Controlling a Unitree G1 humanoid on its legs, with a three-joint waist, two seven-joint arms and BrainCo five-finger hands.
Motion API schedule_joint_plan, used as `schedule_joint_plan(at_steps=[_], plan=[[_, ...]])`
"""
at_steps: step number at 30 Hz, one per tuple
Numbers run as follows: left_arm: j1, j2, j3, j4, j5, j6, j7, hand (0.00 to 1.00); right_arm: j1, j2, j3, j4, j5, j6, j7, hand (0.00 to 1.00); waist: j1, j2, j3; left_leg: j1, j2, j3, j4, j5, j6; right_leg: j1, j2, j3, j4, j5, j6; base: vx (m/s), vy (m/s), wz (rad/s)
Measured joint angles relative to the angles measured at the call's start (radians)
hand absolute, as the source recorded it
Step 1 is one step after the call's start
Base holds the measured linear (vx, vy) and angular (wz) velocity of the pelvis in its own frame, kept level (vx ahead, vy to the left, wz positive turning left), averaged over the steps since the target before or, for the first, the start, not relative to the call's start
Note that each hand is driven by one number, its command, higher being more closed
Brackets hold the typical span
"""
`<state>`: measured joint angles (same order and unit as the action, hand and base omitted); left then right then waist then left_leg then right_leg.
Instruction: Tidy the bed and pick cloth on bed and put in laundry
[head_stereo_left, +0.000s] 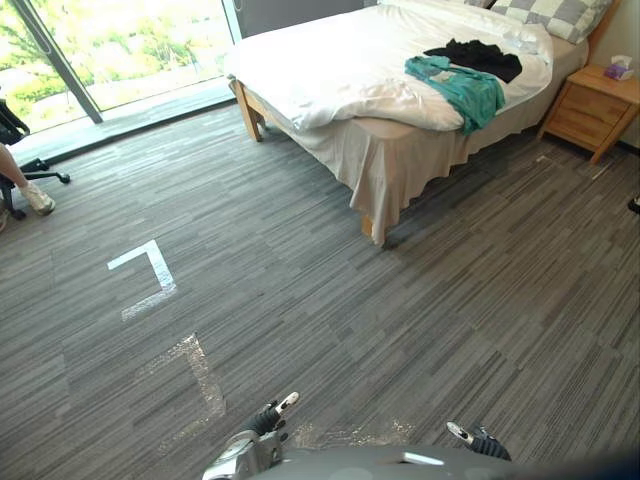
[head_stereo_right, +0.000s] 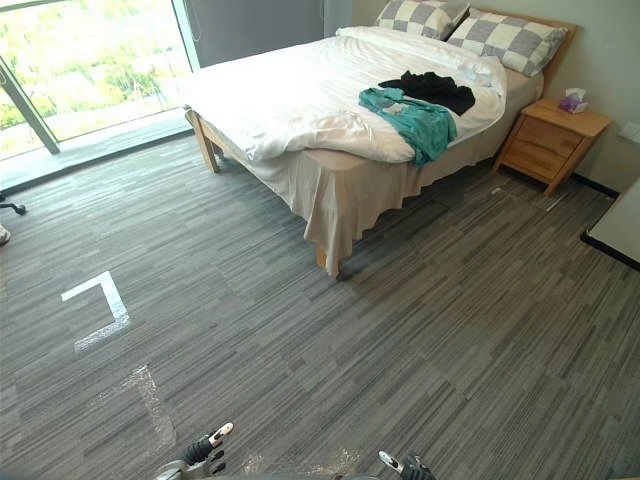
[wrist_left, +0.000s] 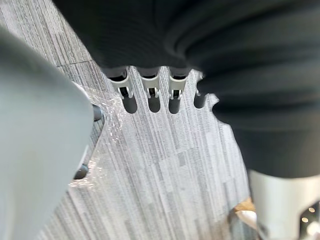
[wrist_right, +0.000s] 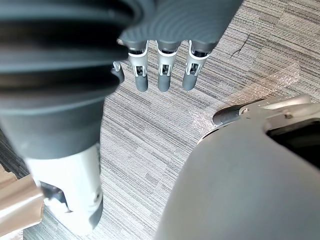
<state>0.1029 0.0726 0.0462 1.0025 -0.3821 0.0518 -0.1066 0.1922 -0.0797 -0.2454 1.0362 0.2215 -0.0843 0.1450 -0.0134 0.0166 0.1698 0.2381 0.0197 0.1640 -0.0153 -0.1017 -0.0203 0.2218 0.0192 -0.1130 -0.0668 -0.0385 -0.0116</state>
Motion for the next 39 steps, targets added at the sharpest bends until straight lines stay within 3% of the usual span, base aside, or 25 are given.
schedule_joint_plan(at_steps=[2, 3, 4, 6, 7, 9, 11, 13, 14, 16, 17, 18, 19, 20, 22, 24, 26, 27, 28, 29, 31, 33, 35, 37, 39], plan=[[0.000, -0.004, -0.007, -0.006, 0.001, -0.018, 0.000, 0.00, -0.001, -0.002, 0.000, -0.001, 0.016, -0.011, -0.004, 0.00, -0.001, 0.003, 0.006, -0.012, 0.003, 0.001, 0.002, -0.001, 0.001, -0.041, -0.001, 0.000, 0.063, -0.034, 0.001, -0.04, -0.031, -0.02], [0.000, -0.006, -0.008, -0.018, 0.000, -0.025, 0.000, 0.00, -0.007, -0.001, 0.000, -0.004, 0.038, -0.018, -0.015, 0.00, -0.001, 0.005, 0.026, -0.013, 0.004, 0.009, 0.004, -0.003, 0.004, -0.093, -0.008, 0.001, 0.165, -0.082, 0.010, -0.03, -0.004, -0.14], [0.000, -0.004, -0.009, -0.040, 0.001, -0.030, 0.000, 0.00, -0.022, 0.003, 0.001, -0.008, 0.055, -0.022, -0.026, 0.00, 0.000, 0.006, 0.048, -0.014, 0.000, 0.020, 0.013, -0.008, 0.014, -0.155, -0.025, -0.001, 0.297, -0.138, 0.042, -0.03, 0.002, -0.21], [-0.001, 0.007, -0.018, -0.059, 0.000, -0.041, 0.002, 0.00, -0.033, 0.008, 0.004, -0.008, 0.083, -0.024, -0.037, 0.00, 0.000, -0.006, 0.080, -0.017, -0.002, 0.047, 0.027, -0.012, 0.023, -0.248, -0.055, -0.038, 0.470, -0.175, 0.082, -0.06, -0.006, -0.35], [-0.001, 0.013, -0.021, -0.063, 0.000, -0.041, 0.002, 0.00, -0.038, 0.013, 0.004, -0.008, 0.092, -0.026, -0.041, 0.00, -0.001, -0.012, 0.089, -0.016, -0.003, 0.053, 0.031, -0.013, 0.023, -0.264, -0.065, -0.059, 0.504, -0.180, 0.086, -0.03, -0.034, -0.32], [-0.003, 0.035, -0.038, -0.069, 0.001, -0.041, 0.003, 0.00, -0.036, 0.033, 0.001, -0.006, 0.132, -0.040, -0.050, 0.00, -0.013, -0.033, 0.099, -0.013, -0.007, 0.069, 0.045, -0.025, 0.010, -0.268, -0.084, -0.125, 0.514, -0.207, 0.045, 0.03, -0.049, -0.25], [-0.008, 0.031, -0.040, -0.066, 0.003, -0.038, 0.004, 0.00, -0.040, 0.033, 0.000, -0.007, 0.175, -0.044, -0.053, 0.00, -0.029, -0.020, 0.111, -0.012, 0.009, 0.073, 0.056, -0.035, 0.003, -0.246, -0.069, -0.137, 0.485, -0.207, 0.037, 0.06, -0.080, -0.15], [-0.017, 0.020, -0.042, -0.065, 0.011, -0.034, 0.006, 0.00, -0.041, 0.030, -0.008, -0.016, 0.230, -0.049, -0.056, 0.00, -0.047, -0.002, 0.131, -0.004, 0.039, 0.075, 0.052, -0.048, 0.000, -0.290, -0.066, -0.170, 0.574, -0.186, 0.077, 0.01, -0.111, -0.07], [-0.028, 0.011, -0.042, -0.064, 0.011, -0.035, 0.013, 0.00, -0.045, 0.027, -0.023, -0.020, 0.262, -0.054, -0.061, 0.00, -0.046, 0.023, 0.151, 0.000, 0.071, 0.080, 0.057, -0.063, -0.004, -0.328, -0.068, -0.190, 0.585, -0.225, 0.011, 0.00, -0.086, -0.21], [-0.026, 0.016, -0.041, -0.063, 0.012, -0.037, 0.025, 0.00, -0.047, 0.029, -0.021, -0.019, 0.288, -0.054, -0.067, 0.00, -0.038, 0.018, 0.158, 0.010, 0.104, 0.105, 0.057, -0.076, -0.027, -0.401, -0.119, -0.195, 0.539, -0.201, 0.026, 0.07, -0.096, -0.31], [-0.025, 0.021, -0.037, -0.064, 0.012, -0.040, 0.024, 0.00, -0.043, 0.033, -0.021, -0.019, 0.288, -0.054, -0.070, 0.00, -0.032, 0.006, 0.157, 0.022, 0.115, 0.124, 0.057, -0.086, -0.042, -0.425, -0.153, -0.204, 0.495, -0.164, 0.037, 0.21, -0.199, -0.56], [-0.024, 0.034, -0.033, -0.062, 0.013, -0.046, 0.025, 0.00, -0.035, 0.044, -0.021, -0.018, 0.289, -0.054, -0.069, 0.00, -0.026, -0.019, 0.158, 0.056, 0.125, 0.156, 0.066, -0.114, -0.082, -0.445, -0.206, -0.221, 0.432, -0.091, 0.038, 0.25, -0.240, -0.60], [-0.025, 0.036, -0.032, -0.053, 0.015, -0.049, 0.025, 0.00, -0.032, 0.044, -0.022, -0.017, 0.288, -0.054, -0.069, 0.00, -0.028, -0.020, 0.158, 0.069, 0.137, 0.170, 0.074, -0.130, -0.098, -0.444, -0.217, -0.250, 0.445, -0.052, 0.035, 0.35, -0.290, -0.68], [-0.028, 0.033, -0.031, -0.037, 0.025, -0.058, 0.024, 0.00, -0.031, 0.040, -0.025, -0.017, 0.286, -0.056, -0.065, 0.00, -0.034, -0.010, 0.153, 0.089, 0.164, 0.193, 0.079, -0.151, -0.112, -0.452, -0.209, -0.277, 0.481, -0.037, 0.004, 0.32, -0.235, -0.56], [-0.030, 0.025, -0.027, -0.019, 0.054, -0.058, 0.023, 0.00, -0.032, 0.041, -0.035, -0.018, 0.282, -0.071, -0.054, 0.00, -0.064, 0.013, 0.132, 0.097, 0.208, 0.233, 0.093, -0.190, -0.082, -0.519, -0.175, -0.281, 0.617, -0.163, -0.035, 0.50, -0.316, -0.48], [-0.029, 0.005, -0.025, -0.018, 0.060, -0.065, 0.018, 0.00, -0.032, 0.040, -0.069, -0.011, 0.281, -0.077, -0.050, 0.00, -0.078, 0.034, 0.128, 0.088, 0.246, 0.239, 0.178, -0.154, -0.099, -0.540, -0.141, -0.266, 0.679, -0.231, -0.066, 0.53, -0.297, -0.51], [-0.025, 0.001, -0.025, -0.022, 0.058, -0.072, 0.020, 0.00, -0.032, 0.031, -0.088, 0.008, 0.257, -0.083, -0.041, 0.00, -0.079, 0.047, 0.122, 0.012, 0.316, 0.229, 0.468, -0.074, -0.059, -0.477, -0.094, -0.246, 0.658, -0.267, -0.116, 0.60, -0.324, -0.73], [-0.024, -0.008, -0.025, -0.030, 0.056, -0.081, 0.021, 0.00, -0.035, 0.025, -0.088, 0.020, 0.230, -0.093, -0.030, 0.00, -0.080, 0.061, 0.119, -0.065, 0.362, 0.194, 0.702, -0.055, -0.047, -0.410, -0.049, -0.224, 0.593, -0.269, -0.125, 0.56, -0.248, -0.61], [-0.023, -0.011, -0.024, -0.032, 0.055, -0.089, 0.021, 0.00, -0.037, 0.019, -0.087, 0.028, 0.221, -0.097, -0.026, 0.00, -0.079, 0.065, 0.116, -0.104, 0.374, 0.176, 0.811, -0.072, -0.051, -0.372, -0.024, -0.210, 0.552, -0.265, -0.133, 0.53, -0.197, -0.60], [-0.024, -0.015, -0.012, -0.037, 0.054, -0.101, 0.022, 0.00, -0.039, 0.015, -0.087, 0.033, 0.203, -0.103, -0.013, 0.00, -0.079, 0.068, 0.114, -0.182, 0.366, 0.123, 0.980, -0.114, -0.059, -0.278, 0.009, -0.198, 0.464, -0.254, -0.143, 0.49, -0.140, -0.41], [-0.023, -0.015, 0.004, -0.052, 0.054, -0.125, 0.022, 0.00, -0.045, 0.017, -0.085, 0.036, 0.178, -0.108, 0.011, 0.00, -0.072, 0.054, 0.113, -0.294, 0.300, 0.081, 1.085, -0.158, -0.048, -0.156, 0.034, -0.161, 0.346, -0.240, -0.141, 0.46, -0.111, -0.46], [-0.026, -0.020, 0.024, -0.082, 0.049, -0.161, 0.017, 0.00, -0.088, 0.002, -0.088, 0.051, 0.124, -0.111, 0.046, 0.00, -0.018, 0.048, 0.116, -0.458, 0.186, 0.077, 1.021, -0.209, -0.023, -0.064, 0.045, -0.073, 0.245, -0.217, -0.130, 0.43, -0.047, -1.13], [-0.023, -0.024, 0.060, -0.074, 0.032, -0.191, 0.014, 0.00, -0.117, 0.004, -0.098, 0.049, 0.072, -0.115, 0.075, 0.00, 0.020, 0.038, 0.123, -0.527, 0.120, 0.110, 0.850, -0.216, -0.004, -0.007, 0.029, -0.032, 0.210, -0.217, -0.117, 0.46, 0.036, -1.33], [-0.018, -0.024, 0.085, -0.068, 0.001, -0.213, 0.004, 0.00, -0.113, 0.022, -0.102, 0.025, 0.029, -0.121, 0.092, 0.00, 0.034, 0.024, 0.130, -0.543, 0.075, 0.161, 0.616, -0.150, 0.018, 0.064, 0.000, -0.039, 0.170, -0.241, -0.064, 0.50, 0.068, -0.91], [-0.007, -0.027, 0.085, -0.064, 0.001, -0.223, -0.005, 0.00, -0.087, 0.034, -0.108, 0.006, 0.021, -0.127, 0.104, 0.00, 0.030, 0.037, 0.122, -0.521, 0.061, 0.252, 0.311, 0.039, 0.069, 0.167, 0.000, -0.045, 0.107, -0.274, -0.010, 0.61, 0.153, -0.40]])
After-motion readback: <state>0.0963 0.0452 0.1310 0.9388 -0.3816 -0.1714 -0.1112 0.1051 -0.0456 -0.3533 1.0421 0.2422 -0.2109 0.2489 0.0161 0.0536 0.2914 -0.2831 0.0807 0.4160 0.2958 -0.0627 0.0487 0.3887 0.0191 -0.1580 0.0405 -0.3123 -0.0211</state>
